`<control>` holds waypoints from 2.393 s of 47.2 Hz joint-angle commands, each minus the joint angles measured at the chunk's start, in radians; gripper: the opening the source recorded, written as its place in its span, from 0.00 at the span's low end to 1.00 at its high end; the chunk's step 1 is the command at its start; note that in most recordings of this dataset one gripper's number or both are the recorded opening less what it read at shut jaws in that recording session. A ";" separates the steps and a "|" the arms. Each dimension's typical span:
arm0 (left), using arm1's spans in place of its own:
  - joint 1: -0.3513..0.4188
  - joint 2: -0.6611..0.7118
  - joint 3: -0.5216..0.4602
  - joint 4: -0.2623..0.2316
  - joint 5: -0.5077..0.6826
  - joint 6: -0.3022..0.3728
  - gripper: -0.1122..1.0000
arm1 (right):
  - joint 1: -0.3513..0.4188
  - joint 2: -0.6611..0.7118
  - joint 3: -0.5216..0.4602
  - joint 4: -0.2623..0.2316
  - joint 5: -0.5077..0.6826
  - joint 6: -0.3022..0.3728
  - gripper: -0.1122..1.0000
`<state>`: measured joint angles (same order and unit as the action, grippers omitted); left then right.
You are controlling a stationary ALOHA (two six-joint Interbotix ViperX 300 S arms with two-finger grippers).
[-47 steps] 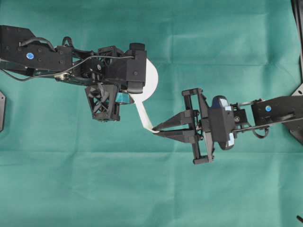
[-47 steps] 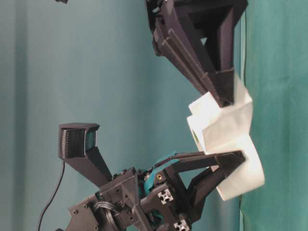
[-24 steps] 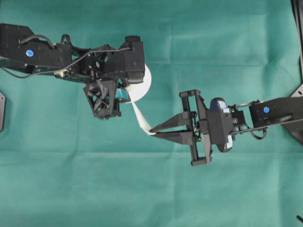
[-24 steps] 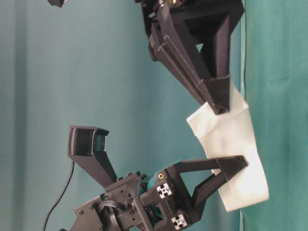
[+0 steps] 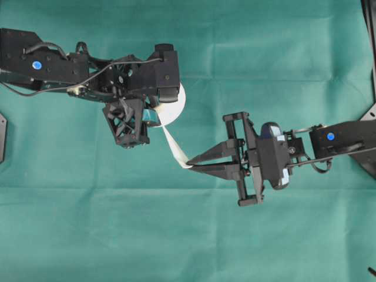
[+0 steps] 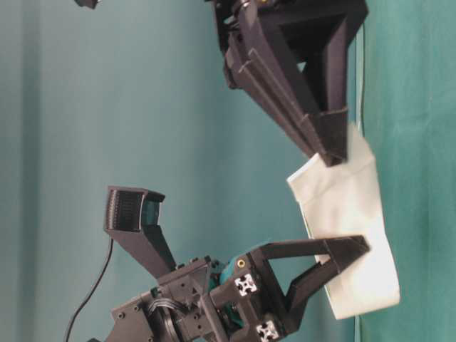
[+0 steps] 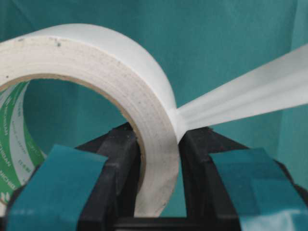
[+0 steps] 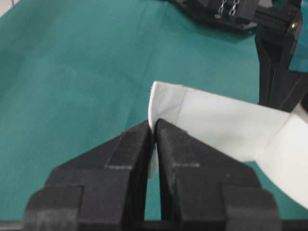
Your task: Peel off the duct tape with your right arm.
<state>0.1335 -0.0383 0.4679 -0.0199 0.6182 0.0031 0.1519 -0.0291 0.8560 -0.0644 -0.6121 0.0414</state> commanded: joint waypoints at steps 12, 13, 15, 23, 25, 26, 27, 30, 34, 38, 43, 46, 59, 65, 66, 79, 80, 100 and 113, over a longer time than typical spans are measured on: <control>-0.011 -0.051 -0.005 0.008 0.092 0.006 0.28 | 0.052 -0.032 0.021 -0.020 -0.005 0.002 0.03; -0.014 -0.052 -0.005 0.006 0.095 0.008 0.28 | 0.051 -0.034 0.023 -0.020 -0.005 0.002 0.03; -0.026 -0.055 0.000 0.008 0.100 0.009 0.28 | 0.048 -0.037 0.028 -0.020 -0.006 0.002 0.03; -0.057 -0.066 0.011 0.008 0.101 0.011 0.28 | 0.035 -0.044 0.043 -0.020 -0.011 0.002 0.03; -0.064 -0.069 0.012 0.006 0.101 0.011 0.28 | 0.034 -0.044 0.044 -0.020 -0.011 0.002 0.02; -0.069 -0.071 0.014 0.008 0.101 0.011 0.28 | 0.032 -0.044 0.044 -0.020 -0.011 0.002 0.02; -0.074 -0.072 0.014 0.008 0.101 0.011 0.28 | 0.034 -0.044 0.044 -0.018 -0.011 0.002 0.02; -0.086 -0.077 0.015 0.008 0.101 0.011 0.28 | 0.031 -0.044 0.046 -0.017 -0.011 0.002 0.02; -0.103 -0.083 0.015 0.008 0.101 0.011 0.28 | 0.029 -0.044 0.046 -0.017 -0.012 0.002 0.02; -0.115 -0.087 0.018 0.008 0.101 0.011 0.28 | 0.028 -0.044 0.051 -0.017 -0.011 0.002 0.02; -0.117 -0.089 0.021 0.006 0.101 0.011 0.28 | 0.021 -0.044 0.057 -0.017 -0.011 0.002 0.02; -0.117 -0.089 0.021 0.006 0.101 0.011 0.28 | 0.018 -0.044 0.060 -0.017 -0.011 0.000 0.02; -0.121 -0.089 0.026 0.006 0.101 0.011 0.28 | -0.063 -0.067 0.094 -0.017 -0.011 0.000 0.02; -0.126 -0.091 0.034 0.008 0.100 0.012 0.28 | -0.091 -0.100 0.114 -0.017 -0.011 0.000 0.02; -0.126 -0.091 0.035 0.008 0.100 0.014 0.28 | -0.092 -0.106 0.115 -0.017 -0.011 0.002 0.01; -0.124 -0.097 0.057 0.008 -0.023 0.052 0.28 | -0.112 -0.173 0.147 -0.017 -0.012 0.000 0.02; -0.126 -0.094 0.055 0.009 -0.037 0.052 0.28 | -0.112 -0.173 0.149 -0.017 -0.011 0.002 0.02; -0.126 -0.003 -0.054 0.008 -0.100 0.054 0.28 | -0.112 -0.173 0.152 -0.017 -0.011 0.002 0.02; -0.127 0.118 -0.121 0.008 -0.095 0.054 0.28 | -0.112 -0.173 0.166 -0.017 -0.011 0.003 0.02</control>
<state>0.0061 0.0767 0.3927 -0.0138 0.5292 0.0537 0.0414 -0.1856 1.0293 -0.0828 -0.6136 0.0430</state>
